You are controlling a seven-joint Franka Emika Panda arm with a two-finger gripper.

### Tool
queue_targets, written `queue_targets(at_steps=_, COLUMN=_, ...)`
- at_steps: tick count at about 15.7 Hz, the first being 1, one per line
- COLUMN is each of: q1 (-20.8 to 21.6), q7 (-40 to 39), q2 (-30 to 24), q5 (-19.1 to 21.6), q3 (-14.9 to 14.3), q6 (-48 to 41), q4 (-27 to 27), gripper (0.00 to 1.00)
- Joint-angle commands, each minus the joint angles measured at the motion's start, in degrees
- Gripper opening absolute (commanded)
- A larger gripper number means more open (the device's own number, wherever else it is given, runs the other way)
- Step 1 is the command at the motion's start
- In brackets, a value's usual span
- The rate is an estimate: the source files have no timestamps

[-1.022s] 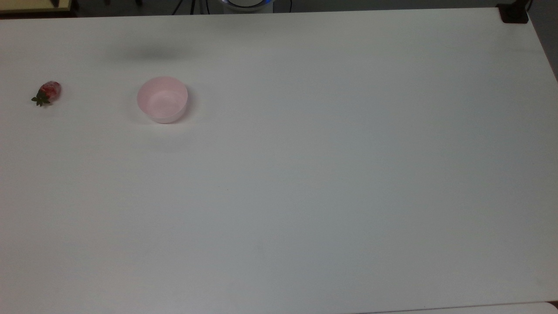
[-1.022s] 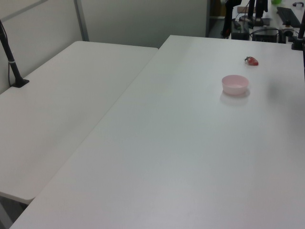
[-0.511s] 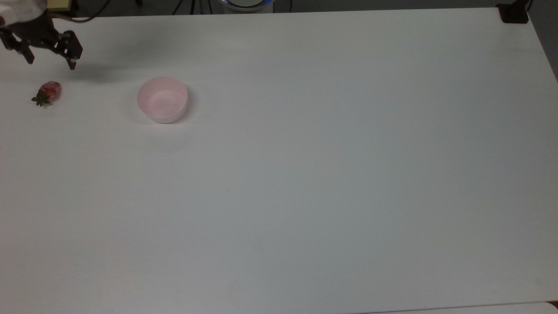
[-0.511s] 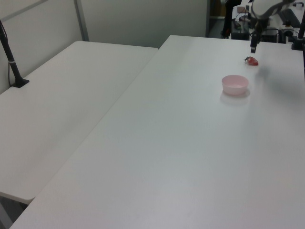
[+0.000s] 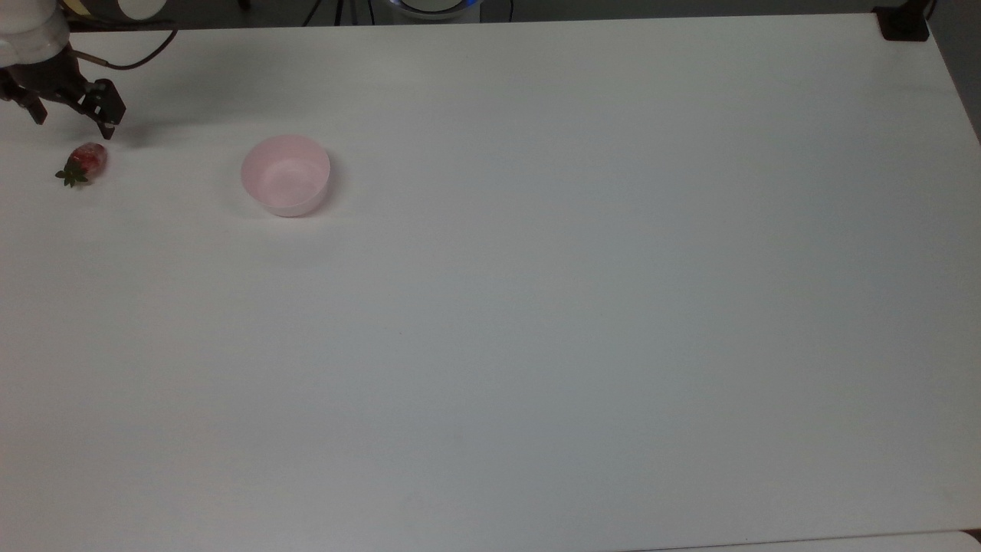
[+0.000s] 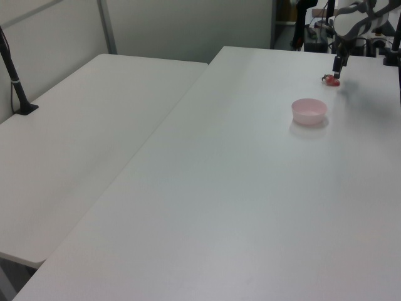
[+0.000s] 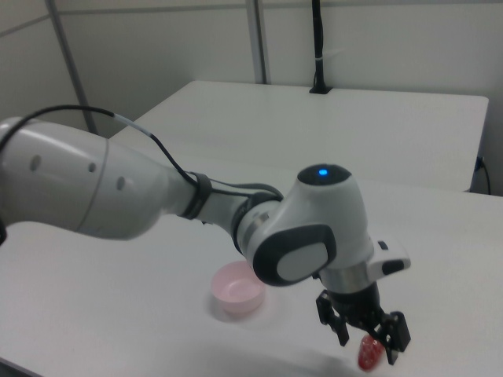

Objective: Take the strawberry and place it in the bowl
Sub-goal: 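Close the gripper on the red strawberry and lift it, then carry the strawberry over the pink bowl and lower it inside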

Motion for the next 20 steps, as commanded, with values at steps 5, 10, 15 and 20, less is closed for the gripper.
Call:
queue_targets(at_steps=5, q1=0.31, q7=3.44, q2=4.9, q5=9.85, q3=0.91, q6=6.17, q4=1.75, gripper=0.71)
queue_targets(at_steps=10, q1=0.4, q7=3.27, q2=4.47, q5=11.18, q3=1.35, q6=5.66, q4=1.75, gripper=0.02)
queue_targets(at_steps=15, q1=0.75, q7=3.88, q2=-1.92, q5=11.09, q3=5.82, q6=-5.21, q4=1.75, gripper=0.02)
queue_targets(at_steps=20, q1=6.62, q7=12.9, q2=-7.57, q5=10.39, q3=10.84, q6=-17.9, q4=1.75, gripper=0.03)
